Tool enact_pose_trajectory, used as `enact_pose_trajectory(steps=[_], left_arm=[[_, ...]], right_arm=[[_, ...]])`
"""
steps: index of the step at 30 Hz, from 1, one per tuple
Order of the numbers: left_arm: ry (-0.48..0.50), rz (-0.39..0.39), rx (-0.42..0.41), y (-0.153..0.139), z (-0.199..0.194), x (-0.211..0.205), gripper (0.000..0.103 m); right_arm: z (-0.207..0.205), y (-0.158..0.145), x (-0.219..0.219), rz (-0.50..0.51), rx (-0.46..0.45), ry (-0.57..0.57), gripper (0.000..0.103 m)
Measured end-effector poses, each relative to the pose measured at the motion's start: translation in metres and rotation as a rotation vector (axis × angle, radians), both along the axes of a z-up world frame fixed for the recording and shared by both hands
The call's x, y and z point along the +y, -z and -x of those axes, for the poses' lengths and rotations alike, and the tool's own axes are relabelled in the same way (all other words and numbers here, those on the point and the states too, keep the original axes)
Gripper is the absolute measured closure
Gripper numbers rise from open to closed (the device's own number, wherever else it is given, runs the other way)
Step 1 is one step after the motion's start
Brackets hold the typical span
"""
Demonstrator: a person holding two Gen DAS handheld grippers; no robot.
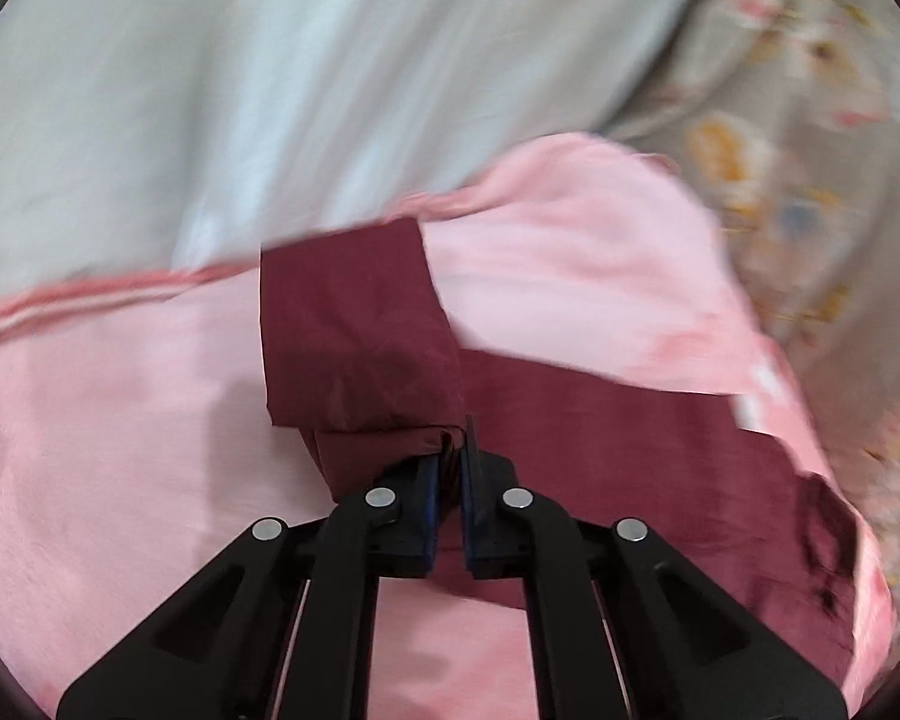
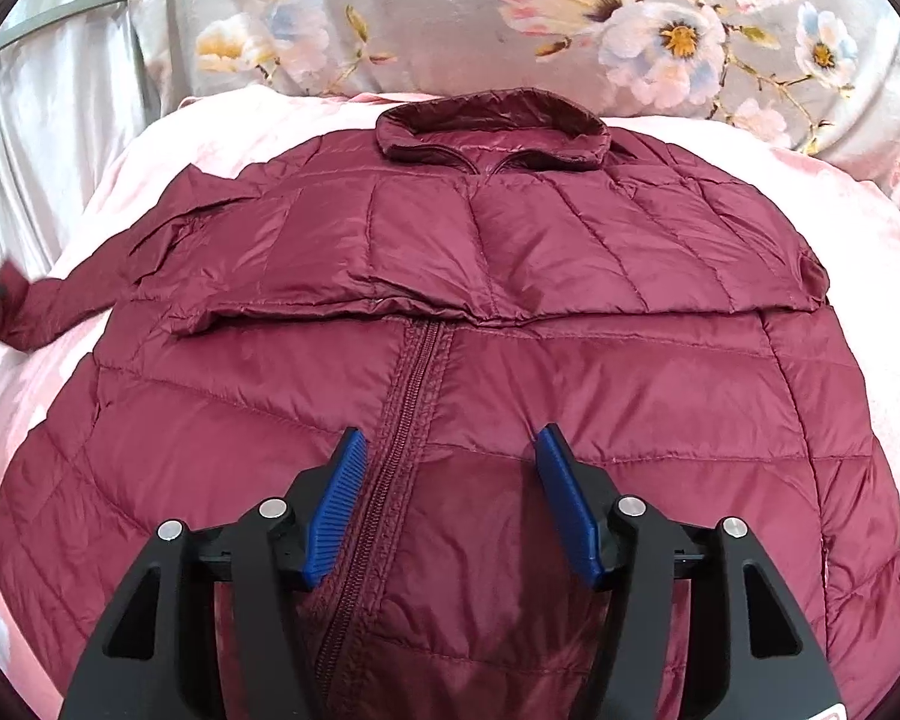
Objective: Fold large clothes
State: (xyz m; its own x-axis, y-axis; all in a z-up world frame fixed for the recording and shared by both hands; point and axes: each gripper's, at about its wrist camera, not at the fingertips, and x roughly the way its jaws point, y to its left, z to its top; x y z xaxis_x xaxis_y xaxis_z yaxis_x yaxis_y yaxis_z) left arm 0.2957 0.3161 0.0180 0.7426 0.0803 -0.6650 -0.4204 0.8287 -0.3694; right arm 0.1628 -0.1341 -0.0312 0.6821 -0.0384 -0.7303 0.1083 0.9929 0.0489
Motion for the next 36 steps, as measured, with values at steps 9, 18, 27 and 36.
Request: enact_pose_trajectory(steps=[9, 18, 27, 36], left_arm=[[0.507, -0.04, -0.163, -0.091, 0.003, -0.23, 0.099], [0.822, 0.024, -0.065, -0.036, 0.04, -0.384, 0.037], [0.552, 0.231, -0.019, 0.0, 0.04, -0.259, 0.028], [0.414, 0.24, 0.118, 0.065, 0.041, -0.179, 0.035]], right_arm=[[0.014, -0.012, -0.031, -0.126, -0.045, 0.06, 0.045], [0.033, -0.031, -0.096, -0.174, -0.067, 0.163, 0.041], [0.016, -0.048, -0.13, -0.261, -0.09, 0.154, 0.032], [-0.057, -0.024, -0.114, -0.292, 0.015, 0.147, 0.035]])
